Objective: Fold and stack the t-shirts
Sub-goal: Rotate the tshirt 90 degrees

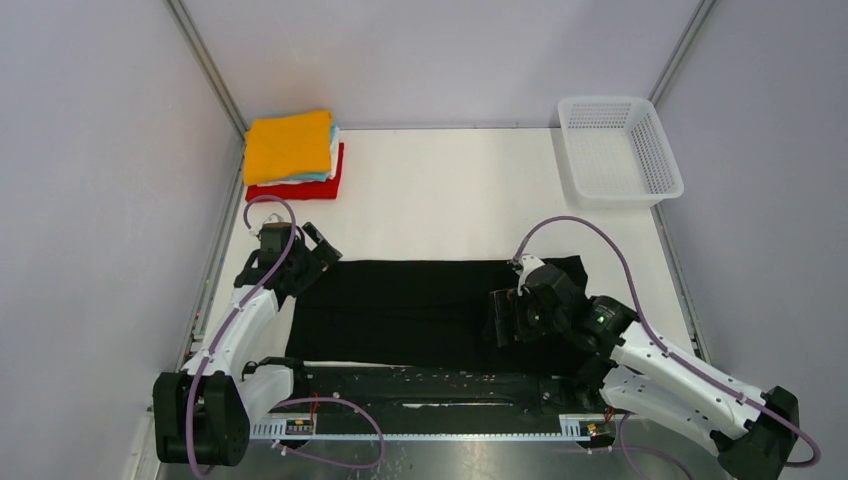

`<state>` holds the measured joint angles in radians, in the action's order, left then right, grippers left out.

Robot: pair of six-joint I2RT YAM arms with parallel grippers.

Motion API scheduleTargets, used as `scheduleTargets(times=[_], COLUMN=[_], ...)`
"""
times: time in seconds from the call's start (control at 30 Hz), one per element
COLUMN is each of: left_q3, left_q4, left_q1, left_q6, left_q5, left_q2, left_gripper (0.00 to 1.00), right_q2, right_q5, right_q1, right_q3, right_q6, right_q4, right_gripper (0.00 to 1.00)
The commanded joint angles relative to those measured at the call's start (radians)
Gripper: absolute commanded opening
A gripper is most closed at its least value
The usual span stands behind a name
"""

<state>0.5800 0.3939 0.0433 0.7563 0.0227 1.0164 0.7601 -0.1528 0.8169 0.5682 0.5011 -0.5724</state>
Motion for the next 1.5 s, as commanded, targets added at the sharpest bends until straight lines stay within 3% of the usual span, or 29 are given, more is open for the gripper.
scheduleTargets(times=[0.0, 0.13, 0.33, 0.47, 0.63, 0.73, 0.9, 1.07, 1.2, 1.37, 1.47], left_q3=[0.001, -0.01, -0.016, -0.049, -0.072, -0.087, -0.117, -0.099, 0.054, 0.259, 0.319], left_q4=[-0.049, -0.083, -0.096, -0.127, -0.143, -0.165, -0.217, -0.451, -0.538, -0.564, -0.567], left_q1=[0.003, 0.06, 0.189, 0.223, 0.256, 0.313, 0.509, 0.693, 0.847, 0.945, 0.986], left_q6=[0.003, 0.022, 0.039, 0.05, 0.069, 0.105, 0.243, 0.407, 0.442, 0.457, 0.466], left_q5=[0.06, 0.11, 0.077, 0.083, 0.089, 0.148, 0.123, 0.154, 0.148, 0.241, 0.26], left_q2=[-0.006, -0.011, 0.026, 0.094, 0.159, 0.174, 0.181, 0.279, 0.459, 0.689, 0.731], left_gripper=[0.99, 0.99, 0.99, 0.99, 0.99, 0.99, 0.99, 0.99, 0.99, 0.99, 0.99], right_q2=[0.037, 0.125, 0.354, 0.515, 0.75, 0.926, 1.165, 1.448, 1.652, 1.914, 1.966], right_q5=[0.261, 0.297, 0.09, 0.117, 0.032, -0.024, -0.095, -0.145, -0.208, -0.302, -0.32], right_q1=[-0.003, -0.061, -0.271, -0.329, -0.418, -0.478, -0.514, -0.525, -0.529, -0.53, -0.531], right_q3=[-0.015, -0.062, -0.102, -0.015, 0.183, 0.371, 0.703, 1.151, 1.485, 1.983, 2.084], right_q6=[0.176, 0.303, 0.302, 0.242, 0.156, 0.11, 0.068, 0.009, 0.007, 0.013, 0.058], right_q4=[-0.045, 0.019, 0.226, 0.268, 0.279, 0.255, 0.149, -0.1, -0.283, -0.485, -0.467], right_gripper=[0.99, 1.0, 0.99, 0.98, 0.98, 0.98, 0.98, 0.98, 0.98, 0.98, 0.98])
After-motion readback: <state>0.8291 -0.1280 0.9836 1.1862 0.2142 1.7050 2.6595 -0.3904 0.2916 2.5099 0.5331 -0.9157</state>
